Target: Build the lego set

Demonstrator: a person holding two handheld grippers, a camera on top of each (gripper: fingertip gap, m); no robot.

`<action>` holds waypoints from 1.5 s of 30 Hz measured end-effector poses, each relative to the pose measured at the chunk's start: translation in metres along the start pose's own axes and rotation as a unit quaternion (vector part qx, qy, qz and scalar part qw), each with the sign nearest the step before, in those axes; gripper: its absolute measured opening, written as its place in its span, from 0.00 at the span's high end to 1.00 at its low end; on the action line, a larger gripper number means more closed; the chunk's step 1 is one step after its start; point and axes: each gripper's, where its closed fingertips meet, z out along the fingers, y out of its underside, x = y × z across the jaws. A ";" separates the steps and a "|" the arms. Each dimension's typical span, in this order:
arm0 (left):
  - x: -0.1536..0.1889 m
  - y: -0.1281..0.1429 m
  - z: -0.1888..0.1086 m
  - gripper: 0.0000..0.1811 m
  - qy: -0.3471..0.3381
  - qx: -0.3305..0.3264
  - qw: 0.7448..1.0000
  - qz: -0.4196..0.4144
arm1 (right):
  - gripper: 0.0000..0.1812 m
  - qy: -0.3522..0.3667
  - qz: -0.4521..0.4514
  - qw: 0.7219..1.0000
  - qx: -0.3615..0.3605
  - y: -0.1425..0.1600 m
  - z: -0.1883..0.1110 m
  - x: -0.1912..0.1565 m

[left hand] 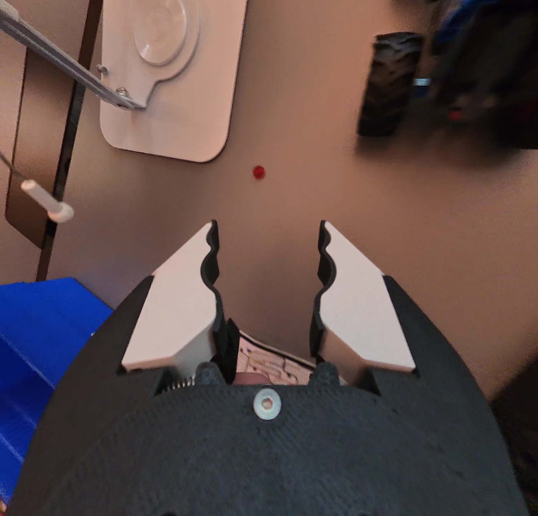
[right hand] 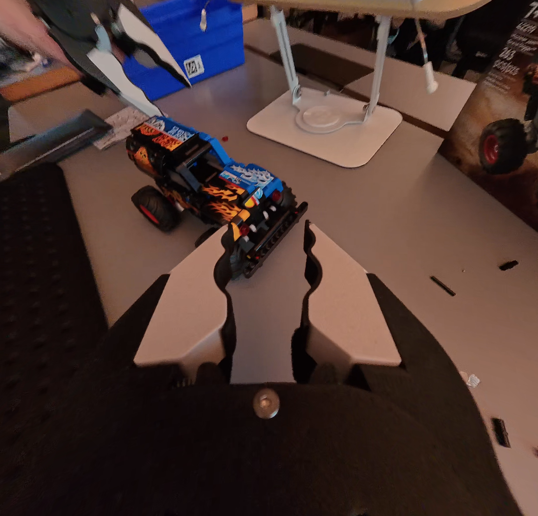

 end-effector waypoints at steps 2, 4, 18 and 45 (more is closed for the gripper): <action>-0.009 -0.003 0.024 0.68 -0.009 0.002 1.000 0.002 | 0.75 0.012 0.006 0.999 0.029 -0.003 0.000 0.007; -0.014 -0.003 0.047 0.75 -0.005 -0.006 1.000 0.006 | 0.77 0.028 0.006 0.998 0.053 -0.005 -0.001 0.015; -0.002 -0.014 0.077 0.95 0.087 0.029 0.995 -0.037 | 0.82 0.049 0.017 0.994 0.099 -0.004 -0.016 0.034; 0.235 -0.093 0.019 0.94 0.163 0.092 0.971 0.146 | 0.81 0.008 -0.085 0.996 0.021 0.009 -0.003 -0.050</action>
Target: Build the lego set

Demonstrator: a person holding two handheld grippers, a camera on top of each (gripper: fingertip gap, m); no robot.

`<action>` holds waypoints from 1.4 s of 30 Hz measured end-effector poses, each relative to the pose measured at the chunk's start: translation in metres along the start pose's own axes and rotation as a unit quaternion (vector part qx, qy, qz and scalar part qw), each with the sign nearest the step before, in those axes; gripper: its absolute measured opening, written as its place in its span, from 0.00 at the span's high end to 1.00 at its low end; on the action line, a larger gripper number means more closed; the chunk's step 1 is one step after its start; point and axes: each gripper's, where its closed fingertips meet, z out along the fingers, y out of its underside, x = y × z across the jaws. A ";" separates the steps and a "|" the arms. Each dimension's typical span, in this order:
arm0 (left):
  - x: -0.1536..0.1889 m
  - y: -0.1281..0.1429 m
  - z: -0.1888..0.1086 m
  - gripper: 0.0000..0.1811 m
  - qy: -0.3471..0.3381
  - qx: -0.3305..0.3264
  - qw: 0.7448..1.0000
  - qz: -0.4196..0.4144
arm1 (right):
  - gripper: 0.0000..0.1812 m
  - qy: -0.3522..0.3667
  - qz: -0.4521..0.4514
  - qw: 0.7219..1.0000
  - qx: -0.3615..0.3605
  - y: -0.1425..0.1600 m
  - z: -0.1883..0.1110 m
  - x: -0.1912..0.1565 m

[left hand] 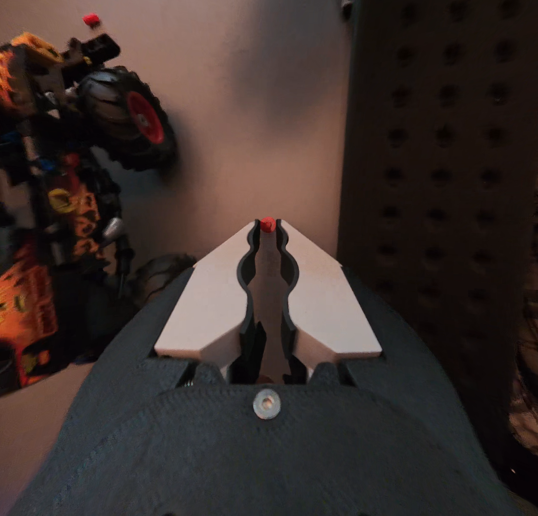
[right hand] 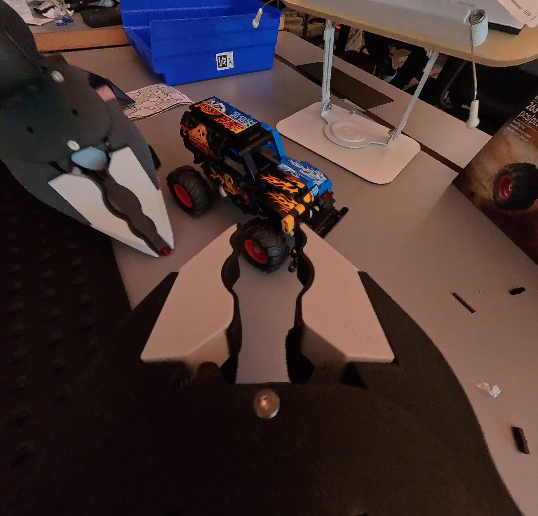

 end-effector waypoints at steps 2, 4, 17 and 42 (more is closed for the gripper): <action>-0.010 0.000 0.006 0.94 -0.034 0.001 0.999 0.009 | 0.81 0.000 0.003 1.000 -0.002 0.002 -0.001 -0.002; -0.015 0.002 0.003 0.87 -0.045 0.002 0.999 -0.001 | 0.80 0.000 0.008 1.000 -0.011 0.005 0.000 -0.002; -0.102 0.019 -0.105 0.53 -0.163 0.157 0.964 -0.137 | 0.70 0.022 0.042 0.990 -0.136 0.039 0.039 -0.002; -0.115 0.018 -0.051 0.58 -0.112 0.226 0.953 -0.168 | 0.73 -0.004 0.092 0.991 -0.094 0.032 0.056 -0.003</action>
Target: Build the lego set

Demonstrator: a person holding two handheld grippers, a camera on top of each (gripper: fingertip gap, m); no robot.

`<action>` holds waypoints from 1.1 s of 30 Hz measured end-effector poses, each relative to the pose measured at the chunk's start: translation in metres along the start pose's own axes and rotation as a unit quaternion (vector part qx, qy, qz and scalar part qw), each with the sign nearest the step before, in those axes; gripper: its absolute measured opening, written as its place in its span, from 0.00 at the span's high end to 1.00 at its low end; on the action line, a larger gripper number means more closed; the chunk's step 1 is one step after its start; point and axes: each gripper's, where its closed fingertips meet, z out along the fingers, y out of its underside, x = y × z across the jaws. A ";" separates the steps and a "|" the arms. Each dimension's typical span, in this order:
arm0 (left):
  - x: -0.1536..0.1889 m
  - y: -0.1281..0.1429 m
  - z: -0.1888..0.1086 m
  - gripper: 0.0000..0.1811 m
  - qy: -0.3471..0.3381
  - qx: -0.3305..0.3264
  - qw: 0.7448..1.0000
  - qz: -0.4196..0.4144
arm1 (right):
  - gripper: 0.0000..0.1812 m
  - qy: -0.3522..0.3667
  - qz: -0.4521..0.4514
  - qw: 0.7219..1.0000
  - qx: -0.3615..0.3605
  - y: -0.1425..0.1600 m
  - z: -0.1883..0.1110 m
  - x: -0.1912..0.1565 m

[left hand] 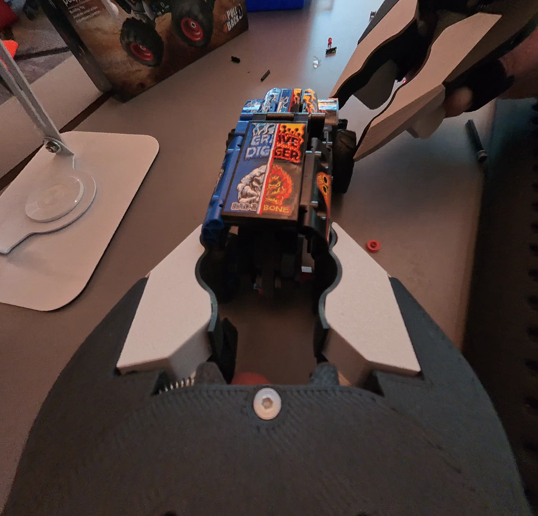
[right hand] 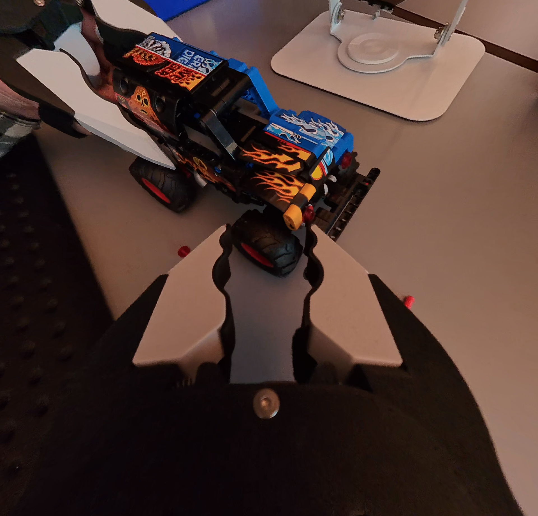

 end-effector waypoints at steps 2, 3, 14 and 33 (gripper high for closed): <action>-0.001 -0.005 -0.006 0.58 -0.007 0.017 1.000 0.005 | 0.73 -0.007 0.002 1.000 0.004 -0.002 0.002 -0.004; -0.001 -0.007 -0.009 0.58 -0.012 0.022 1.000 0.008 | 0.73 -0.009 0.000 1.000 0.005 -0.002 0.004 -0.006; 0.016 -0.040 -0.045 0.58 -0.198 0.081 0.943 0.253 | 0.76 -0.027 -0.028 0.994 0.098 -0.031 -0.008 -0.017; 0.064 -0.070 -0.056 0.59 -0.307 0.112 0.850 0.413 | 0.75 -0.041 -0.049 0.980 0.190 -0.057 -0.029 -0.020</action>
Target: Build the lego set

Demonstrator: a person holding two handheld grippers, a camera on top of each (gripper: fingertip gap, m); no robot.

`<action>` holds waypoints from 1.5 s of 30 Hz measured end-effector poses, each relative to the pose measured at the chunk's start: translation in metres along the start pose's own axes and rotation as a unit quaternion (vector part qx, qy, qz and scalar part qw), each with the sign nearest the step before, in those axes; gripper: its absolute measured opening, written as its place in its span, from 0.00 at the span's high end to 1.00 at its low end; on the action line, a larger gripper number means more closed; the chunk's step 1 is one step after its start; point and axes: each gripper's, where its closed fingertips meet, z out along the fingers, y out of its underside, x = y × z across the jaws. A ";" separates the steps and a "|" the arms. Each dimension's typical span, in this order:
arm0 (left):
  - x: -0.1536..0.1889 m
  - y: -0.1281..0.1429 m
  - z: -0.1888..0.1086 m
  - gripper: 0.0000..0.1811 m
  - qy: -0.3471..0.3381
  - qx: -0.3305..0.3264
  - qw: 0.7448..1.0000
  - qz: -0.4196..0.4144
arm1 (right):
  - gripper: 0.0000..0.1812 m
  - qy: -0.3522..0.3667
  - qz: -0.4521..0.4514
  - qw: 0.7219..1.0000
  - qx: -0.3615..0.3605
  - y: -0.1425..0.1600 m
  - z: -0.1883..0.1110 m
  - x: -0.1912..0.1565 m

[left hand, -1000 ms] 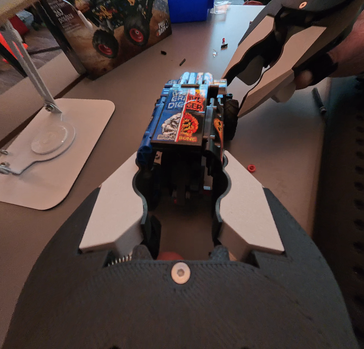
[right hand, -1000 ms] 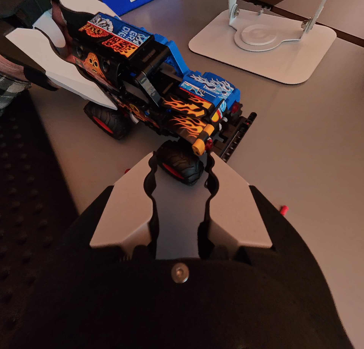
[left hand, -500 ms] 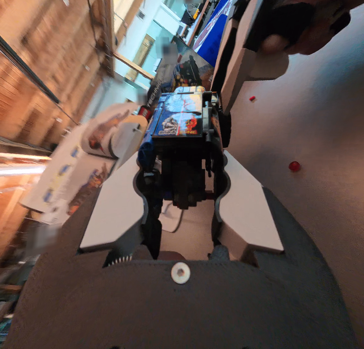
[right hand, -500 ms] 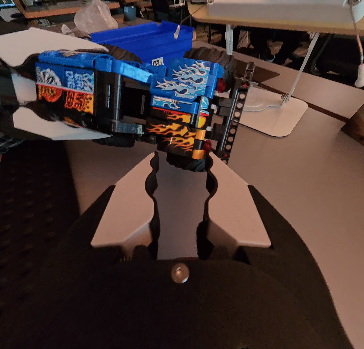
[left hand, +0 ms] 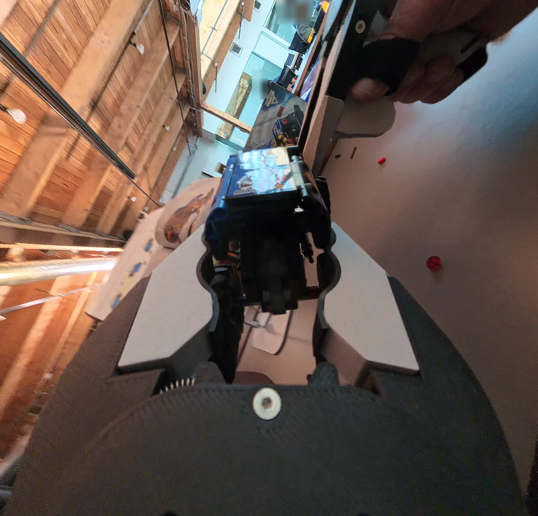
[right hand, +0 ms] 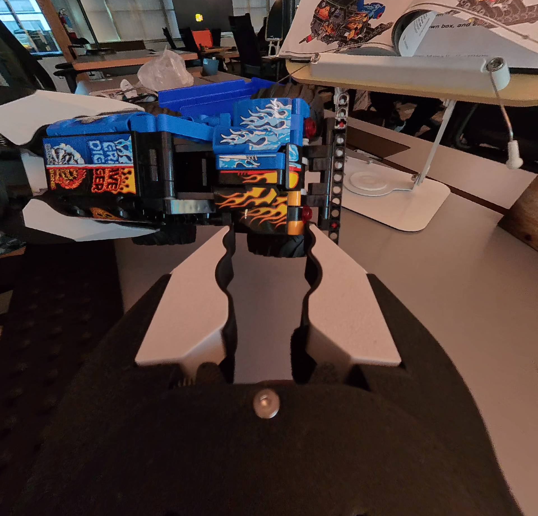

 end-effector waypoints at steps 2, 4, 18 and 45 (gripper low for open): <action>-0.003 0.003 0.001 0.59 0.013 -0.011 0.999 -0.045 | 0.75 -0.013 0.012 1.000 -0.007 -0.002 0.004 0.001; -0.007 0.007 0.003 0.58 0.023 -0.026 0.996 -0.080 | 0.75 -0.025 0.027 0.999 -0.026 -0.003 0.011 0.003; 0.003 0.064 0.014 0.57 0.115 -0.156 0.940 -0.280 | 0.69 -0.096 0.101 0.977 -0.160 0.034 0.074 0.015; 0.050 0.120 -0.042 0.54 0.187 -0.240 0.856 -0.419 | 0.74 -0.090 0.049 0.977 -0.186 0.049 0.068 0.009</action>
